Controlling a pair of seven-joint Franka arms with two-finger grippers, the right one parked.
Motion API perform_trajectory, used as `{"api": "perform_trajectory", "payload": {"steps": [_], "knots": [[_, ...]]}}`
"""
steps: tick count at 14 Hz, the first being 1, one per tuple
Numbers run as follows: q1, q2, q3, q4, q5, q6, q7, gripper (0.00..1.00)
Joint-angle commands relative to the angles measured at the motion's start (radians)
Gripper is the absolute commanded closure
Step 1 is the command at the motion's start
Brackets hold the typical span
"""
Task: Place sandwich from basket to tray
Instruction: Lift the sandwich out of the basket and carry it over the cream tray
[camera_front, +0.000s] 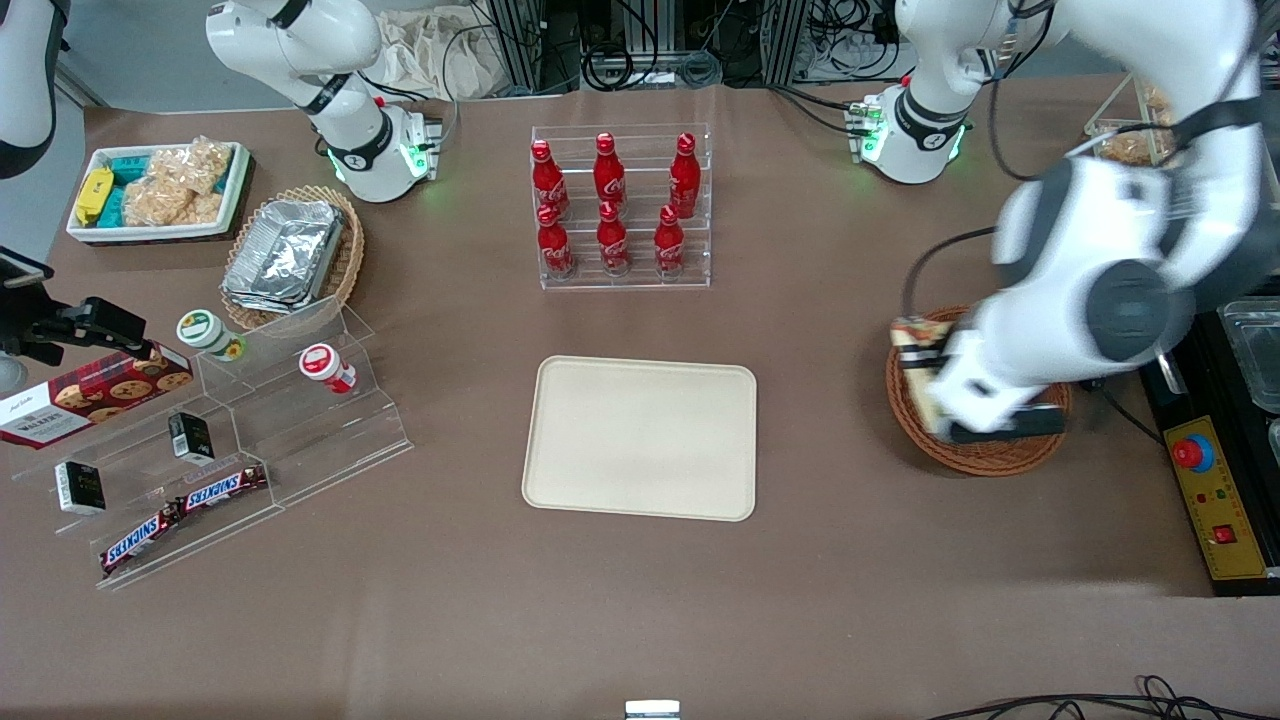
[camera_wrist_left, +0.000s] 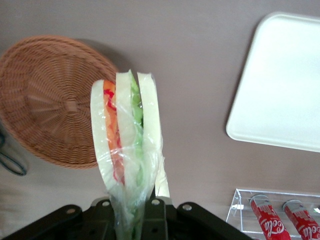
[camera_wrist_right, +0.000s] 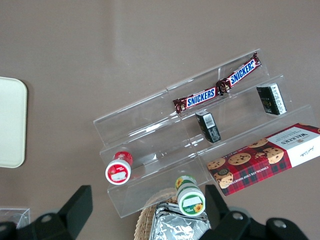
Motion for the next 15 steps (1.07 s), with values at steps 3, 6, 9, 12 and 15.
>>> {"api": "perform_trajectory", "payload": {"steps": [3,6,9,12,15], "knots": [[-0.158,0.147,0.003,0.050,0.100,0.093,-0.052,0.85],[-0.183,0.247,-0.006,0.090,0.088,0.207,-0.112,0.85],[-0.186,0.317,-0.044,0.104,0.088,0.247,-0.129,0.85],[-0.220,0.371,-0.044,0.128,0.087,0.326,-0.138,0.85],[-0.238,0.402,-0.052,0.127,0.085,0.411,-0.175,0.85]]}}
